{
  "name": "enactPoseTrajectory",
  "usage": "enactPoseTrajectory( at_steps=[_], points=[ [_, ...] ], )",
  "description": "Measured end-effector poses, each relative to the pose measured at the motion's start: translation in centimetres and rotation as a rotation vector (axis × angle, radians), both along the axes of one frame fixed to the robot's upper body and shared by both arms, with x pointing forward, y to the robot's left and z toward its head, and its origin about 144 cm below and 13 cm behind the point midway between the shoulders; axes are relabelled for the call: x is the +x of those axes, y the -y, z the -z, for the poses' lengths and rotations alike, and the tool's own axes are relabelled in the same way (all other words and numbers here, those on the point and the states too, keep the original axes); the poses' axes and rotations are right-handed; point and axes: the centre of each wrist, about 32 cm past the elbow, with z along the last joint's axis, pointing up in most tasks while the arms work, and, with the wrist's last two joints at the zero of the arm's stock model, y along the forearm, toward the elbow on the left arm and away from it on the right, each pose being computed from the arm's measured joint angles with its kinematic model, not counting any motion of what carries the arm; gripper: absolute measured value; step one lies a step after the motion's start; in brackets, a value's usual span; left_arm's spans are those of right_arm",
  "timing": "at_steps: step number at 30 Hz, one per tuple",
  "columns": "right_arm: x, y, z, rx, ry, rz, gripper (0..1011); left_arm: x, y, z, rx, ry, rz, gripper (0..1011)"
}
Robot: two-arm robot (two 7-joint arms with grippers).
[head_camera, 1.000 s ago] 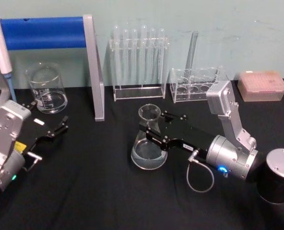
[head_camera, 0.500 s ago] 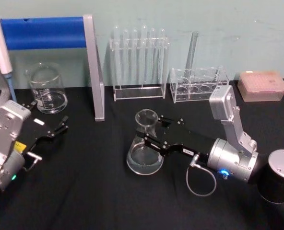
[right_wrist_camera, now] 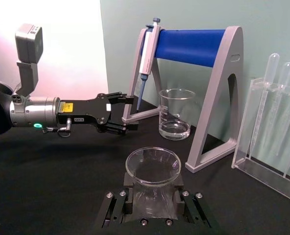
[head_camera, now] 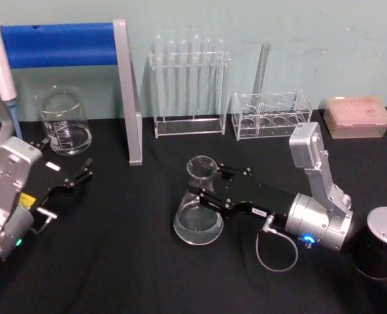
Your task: Grasp the erlenmeyer flask with one hand, shake it three times, then place it back.
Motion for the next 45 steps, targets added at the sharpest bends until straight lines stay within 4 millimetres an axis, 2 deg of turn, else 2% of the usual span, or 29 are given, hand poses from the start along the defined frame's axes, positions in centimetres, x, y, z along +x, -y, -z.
enactPoseTrajectory(
  at_steps=[45],
  points=[
    [1.3, -0.4, 0.5, -0.019, -0.030, -0.026, 453, 0.0, 0.0, 0.0, 0.000, 0.000, 0.000, 1001]
  ],
)
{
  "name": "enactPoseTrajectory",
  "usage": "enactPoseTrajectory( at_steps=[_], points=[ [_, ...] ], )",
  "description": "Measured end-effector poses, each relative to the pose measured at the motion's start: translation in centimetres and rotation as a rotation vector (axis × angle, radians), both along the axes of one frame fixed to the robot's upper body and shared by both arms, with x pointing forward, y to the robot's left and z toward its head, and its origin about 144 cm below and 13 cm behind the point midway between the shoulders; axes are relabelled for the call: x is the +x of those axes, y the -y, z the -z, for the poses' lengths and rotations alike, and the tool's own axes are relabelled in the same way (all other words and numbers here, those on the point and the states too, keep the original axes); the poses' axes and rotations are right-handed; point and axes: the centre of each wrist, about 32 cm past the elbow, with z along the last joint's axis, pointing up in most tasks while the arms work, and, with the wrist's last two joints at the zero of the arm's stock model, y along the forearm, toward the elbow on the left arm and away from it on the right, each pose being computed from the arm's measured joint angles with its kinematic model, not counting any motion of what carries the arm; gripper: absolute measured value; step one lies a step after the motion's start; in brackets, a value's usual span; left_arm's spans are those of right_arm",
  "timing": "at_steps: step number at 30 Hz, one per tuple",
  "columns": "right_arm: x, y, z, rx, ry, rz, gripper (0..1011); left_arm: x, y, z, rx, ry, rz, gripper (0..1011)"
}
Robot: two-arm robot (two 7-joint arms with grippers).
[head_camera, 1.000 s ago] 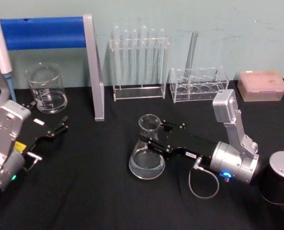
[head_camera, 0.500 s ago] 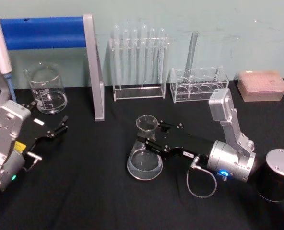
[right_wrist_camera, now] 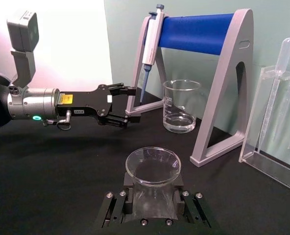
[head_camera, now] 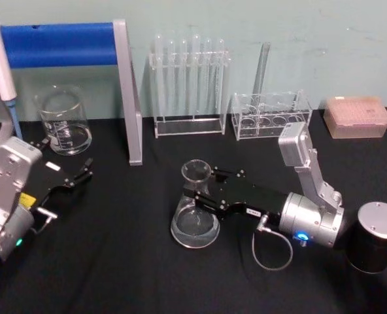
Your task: Grasp the erlenmeyer flask with one hand, shake it three times, then place it back.
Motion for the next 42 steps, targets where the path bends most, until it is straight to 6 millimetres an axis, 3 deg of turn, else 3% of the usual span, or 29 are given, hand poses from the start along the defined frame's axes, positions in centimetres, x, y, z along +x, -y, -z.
enactPoseTrajectory(
  at_steps=[42],
  points=[
    [0.16, 0.03, 0.21, -0.017, -0.019, 0.003, 453, 0.00, 0.00, 0.00, 0.000, 0.000, 0.000, 1001]
  ],
)
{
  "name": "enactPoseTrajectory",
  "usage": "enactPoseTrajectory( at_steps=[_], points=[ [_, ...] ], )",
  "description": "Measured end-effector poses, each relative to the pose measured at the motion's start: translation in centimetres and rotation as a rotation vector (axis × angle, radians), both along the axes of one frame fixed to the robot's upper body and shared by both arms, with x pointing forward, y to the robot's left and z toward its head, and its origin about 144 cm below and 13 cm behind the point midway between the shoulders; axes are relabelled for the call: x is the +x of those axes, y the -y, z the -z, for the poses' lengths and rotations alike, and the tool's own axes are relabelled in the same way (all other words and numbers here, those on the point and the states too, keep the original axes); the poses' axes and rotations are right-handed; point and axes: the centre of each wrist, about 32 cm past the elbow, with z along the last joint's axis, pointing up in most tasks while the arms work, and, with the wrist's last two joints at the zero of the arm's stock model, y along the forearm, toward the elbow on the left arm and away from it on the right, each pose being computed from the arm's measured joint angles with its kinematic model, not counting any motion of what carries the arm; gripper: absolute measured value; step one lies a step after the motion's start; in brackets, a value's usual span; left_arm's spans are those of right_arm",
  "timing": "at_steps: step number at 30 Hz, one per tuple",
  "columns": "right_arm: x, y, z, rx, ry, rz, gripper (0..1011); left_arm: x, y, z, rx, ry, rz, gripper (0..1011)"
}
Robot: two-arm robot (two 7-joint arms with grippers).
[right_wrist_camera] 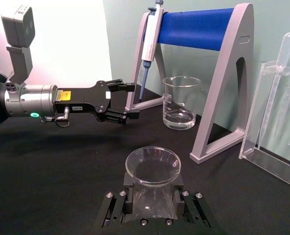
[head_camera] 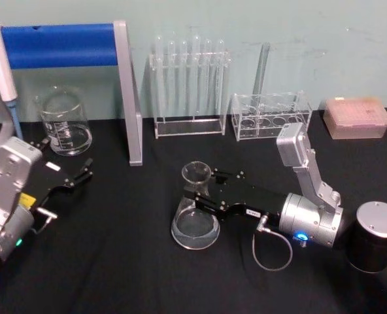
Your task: Grasp the erlenmeyer flask with one hand, shake it three times, then place it back.
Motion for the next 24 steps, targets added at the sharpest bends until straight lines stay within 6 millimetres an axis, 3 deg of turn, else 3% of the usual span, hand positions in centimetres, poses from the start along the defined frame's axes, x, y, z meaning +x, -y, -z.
enactPoseTrajectory(
  at_steps=[9, 16, 24],
  points=[
    [-0.05, 0.06, 0.15, -0.009, -0.007, 0.002, 481, 0.00, -0.01, 0.00, 0.000, 0.000, 0.000, 1001],
    [-0.04, 0.04, 0.12, -0.008, -0.007, 0.002, 751, 0.00, 0.00, 0.00, 0.000, 0.000, 0.000, 1001],
    [-0.03, 0.02, 0.08, -0.005, -0.005, 0.002, 960, 0.00, 0.00, 0.00, 0.000, 0.000, 0.000, 1001]
  ],
)
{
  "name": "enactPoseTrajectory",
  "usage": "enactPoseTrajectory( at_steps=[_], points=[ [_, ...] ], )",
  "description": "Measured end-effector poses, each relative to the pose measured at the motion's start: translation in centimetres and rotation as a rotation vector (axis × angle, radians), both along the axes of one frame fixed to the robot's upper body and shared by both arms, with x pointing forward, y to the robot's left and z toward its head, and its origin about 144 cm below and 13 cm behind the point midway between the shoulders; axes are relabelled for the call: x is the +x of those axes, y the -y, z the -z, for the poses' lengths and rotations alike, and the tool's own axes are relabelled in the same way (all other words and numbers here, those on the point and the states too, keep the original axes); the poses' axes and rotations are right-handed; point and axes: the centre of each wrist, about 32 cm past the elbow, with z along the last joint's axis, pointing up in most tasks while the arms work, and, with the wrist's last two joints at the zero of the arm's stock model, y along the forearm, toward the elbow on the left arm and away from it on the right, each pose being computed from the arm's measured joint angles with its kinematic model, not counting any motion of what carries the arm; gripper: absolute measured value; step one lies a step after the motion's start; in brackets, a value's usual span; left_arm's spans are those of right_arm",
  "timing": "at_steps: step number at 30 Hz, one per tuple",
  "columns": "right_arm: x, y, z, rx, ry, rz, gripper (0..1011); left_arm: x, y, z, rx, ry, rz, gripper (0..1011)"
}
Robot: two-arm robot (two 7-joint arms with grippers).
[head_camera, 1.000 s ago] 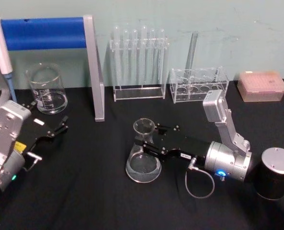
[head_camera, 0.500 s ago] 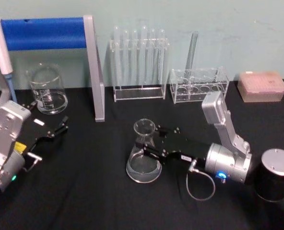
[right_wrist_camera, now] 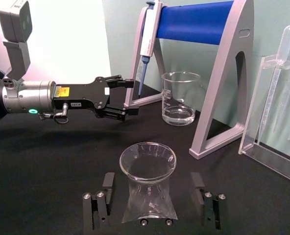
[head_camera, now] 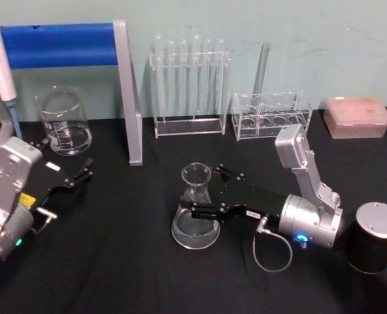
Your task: Grasp the erlenmeyer flask with one hand, shake it three times, then place it back.
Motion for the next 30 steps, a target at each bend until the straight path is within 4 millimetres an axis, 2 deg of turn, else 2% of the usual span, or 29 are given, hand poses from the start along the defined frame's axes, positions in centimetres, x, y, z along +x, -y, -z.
enactPoseTrajectory(
  at_steps=[2, 30],
  points=[
    [0.00, 0.00, -0.01, 0.000, 0.001, 0.000, 1003, 0.00, 0.00, 0.00, 0.000, 0.000, 0.000, 1001],
    [-0.25, 0.46, -0.11, -0.003, 0.003, -0.026, 1000, 0.00, 0.00, 0.00, 0.000, 0.000, 0.000, 1001]
  ],
)
